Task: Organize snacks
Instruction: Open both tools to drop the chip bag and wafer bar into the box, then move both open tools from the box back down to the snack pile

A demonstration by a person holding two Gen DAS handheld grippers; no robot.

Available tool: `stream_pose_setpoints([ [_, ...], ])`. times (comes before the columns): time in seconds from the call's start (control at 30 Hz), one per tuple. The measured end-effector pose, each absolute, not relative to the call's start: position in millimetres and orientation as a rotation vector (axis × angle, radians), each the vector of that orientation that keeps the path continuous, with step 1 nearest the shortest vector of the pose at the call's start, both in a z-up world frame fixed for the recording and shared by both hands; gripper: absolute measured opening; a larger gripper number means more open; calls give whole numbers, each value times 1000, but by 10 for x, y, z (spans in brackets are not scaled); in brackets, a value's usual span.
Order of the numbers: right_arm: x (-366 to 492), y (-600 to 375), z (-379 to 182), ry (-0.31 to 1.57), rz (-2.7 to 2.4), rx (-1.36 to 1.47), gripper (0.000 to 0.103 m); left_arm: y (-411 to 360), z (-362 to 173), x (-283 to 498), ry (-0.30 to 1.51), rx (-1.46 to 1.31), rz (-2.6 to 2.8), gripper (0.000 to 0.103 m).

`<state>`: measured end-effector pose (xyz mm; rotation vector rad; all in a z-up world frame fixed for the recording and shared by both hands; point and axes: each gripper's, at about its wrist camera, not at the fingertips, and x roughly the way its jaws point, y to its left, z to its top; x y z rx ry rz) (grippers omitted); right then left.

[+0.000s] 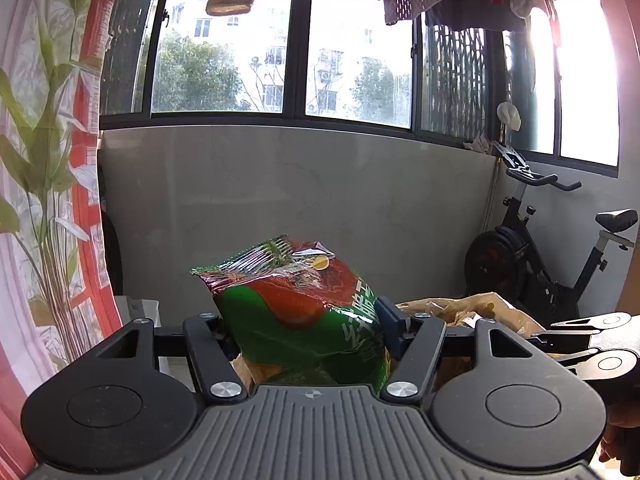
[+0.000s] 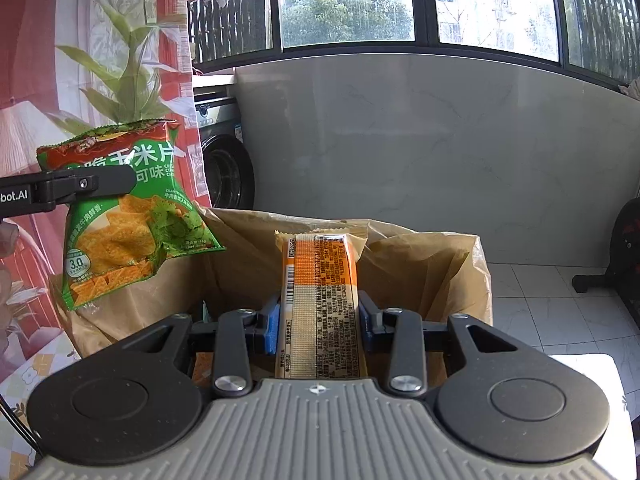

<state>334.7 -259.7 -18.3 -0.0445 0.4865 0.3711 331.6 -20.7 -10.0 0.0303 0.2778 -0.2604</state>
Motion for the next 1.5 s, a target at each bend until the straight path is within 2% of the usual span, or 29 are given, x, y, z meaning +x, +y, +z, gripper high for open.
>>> stream_pose_setpoints([
  [0.07,3328,-2612,-203,496,364,-52,41,-192,-136,3345,301,38,-243,67],
  [0.13,3309,-2638,-194,507,358,-32,47,-174,-137,3362,322,46,-223,68],
  [0.23,3219,-2665,-152,499,361,-23,59,-108,-106,3316,331,26,-223,79],
  [0.57,2763,-2598,23,446,359,-78,64,2,79,2921,333,-19,-282,85],
  [0.87,2300,-2724,-54,439,354,-94,64,105,-113,2485,382,-18,-302,85],
  [1.03,2085,-2802,-102,444,348,-93,70,266,-166,2253,376,-29,-296,85],
  [1.5,1697,-2890,-404,454,357,-97,74,528,-404,1743,374,-34,-230,85],
])
